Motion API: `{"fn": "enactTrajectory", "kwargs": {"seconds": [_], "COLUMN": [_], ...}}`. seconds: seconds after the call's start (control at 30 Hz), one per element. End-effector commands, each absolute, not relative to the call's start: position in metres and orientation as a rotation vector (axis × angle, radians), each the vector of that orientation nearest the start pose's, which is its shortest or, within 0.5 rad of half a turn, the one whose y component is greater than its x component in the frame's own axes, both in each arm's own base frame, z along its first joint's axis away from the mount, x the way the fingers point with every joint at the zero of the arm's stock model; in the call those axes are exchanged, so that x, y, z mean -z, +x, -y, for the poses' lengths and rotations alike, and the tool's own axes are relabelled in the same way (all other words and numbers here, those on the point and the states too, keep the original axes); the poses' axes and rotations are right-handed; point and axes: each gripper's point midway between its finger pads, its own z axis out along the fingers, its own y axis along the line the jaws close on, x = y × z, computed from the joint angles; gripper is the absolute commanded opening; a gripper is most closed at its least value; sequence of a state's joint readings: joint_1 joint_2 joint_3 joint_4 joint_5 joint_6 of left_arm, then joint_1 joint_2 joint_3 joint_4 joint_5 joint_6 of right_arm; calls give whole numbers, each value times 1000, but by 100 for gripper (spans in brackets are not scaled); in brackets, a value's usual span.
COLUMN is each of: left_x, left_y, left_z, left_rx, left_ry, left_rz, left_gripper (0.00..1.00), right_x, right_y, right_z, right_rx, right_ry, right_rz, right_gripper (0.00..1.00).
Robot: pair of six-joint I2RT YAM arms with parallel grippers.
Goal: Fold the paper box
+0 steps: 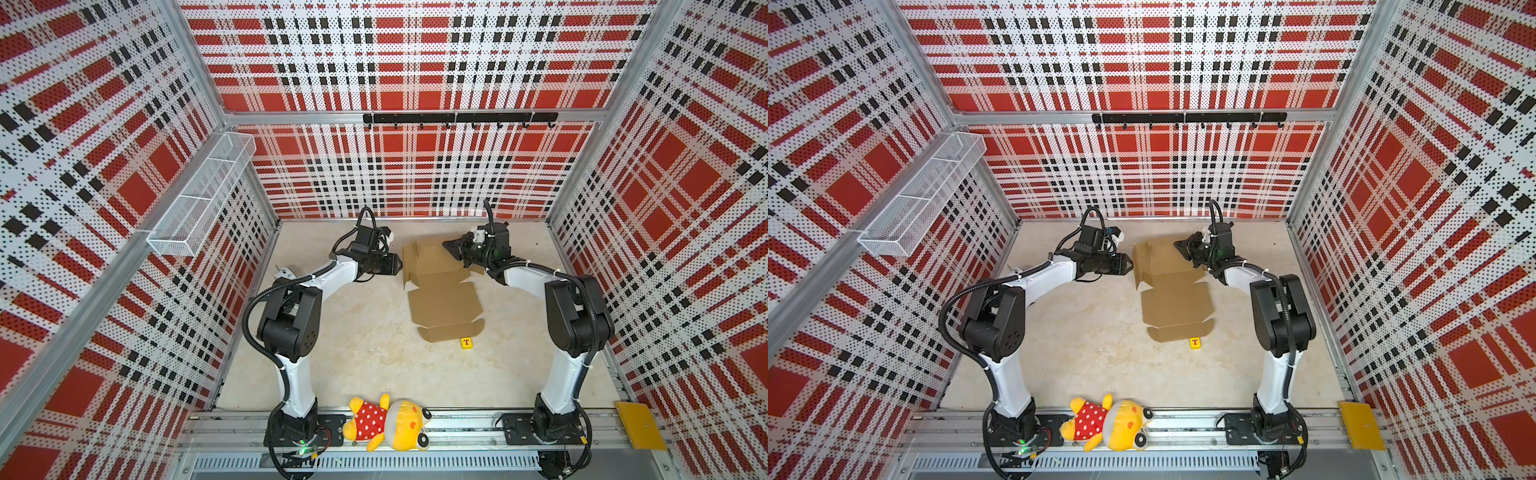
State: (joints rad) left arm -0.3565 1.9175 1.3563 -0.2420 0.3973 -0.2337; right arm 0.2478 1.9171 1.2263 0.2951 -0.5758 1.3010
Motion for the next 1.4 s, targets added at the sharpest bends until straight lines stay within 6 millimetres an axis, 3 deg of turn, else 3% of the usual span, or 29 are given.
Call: {"fn": "enactTrajectory", "kwargs": {"seconds": [0.0, 0.37, 0.87, 1.37], "left_x": [-125, -128, -144, -153], "left_y": [448, 441, 459, 448], "left_z": [257, 280, 287, 309], "left_rx": [855, 892, 623, 496], "left_ry": [424, 550, 734, 855], "left_rz": [-2305, -2250, -2019, -1867], "left_gripper": [46, 48, 51, 43], "right_x": [-173, -176, -188, -200], "right_y": [499, 496, 493, 489], "right_z": [-226, -226, -225, -225], "right_rx": [-1501, -1511, -1492, -1510], "right_ry": [698, 694, 671, 685], "right_rz": [-2117, -2114, -2107, -2071], "right_gripper": [2, 2, 2, 2]}}
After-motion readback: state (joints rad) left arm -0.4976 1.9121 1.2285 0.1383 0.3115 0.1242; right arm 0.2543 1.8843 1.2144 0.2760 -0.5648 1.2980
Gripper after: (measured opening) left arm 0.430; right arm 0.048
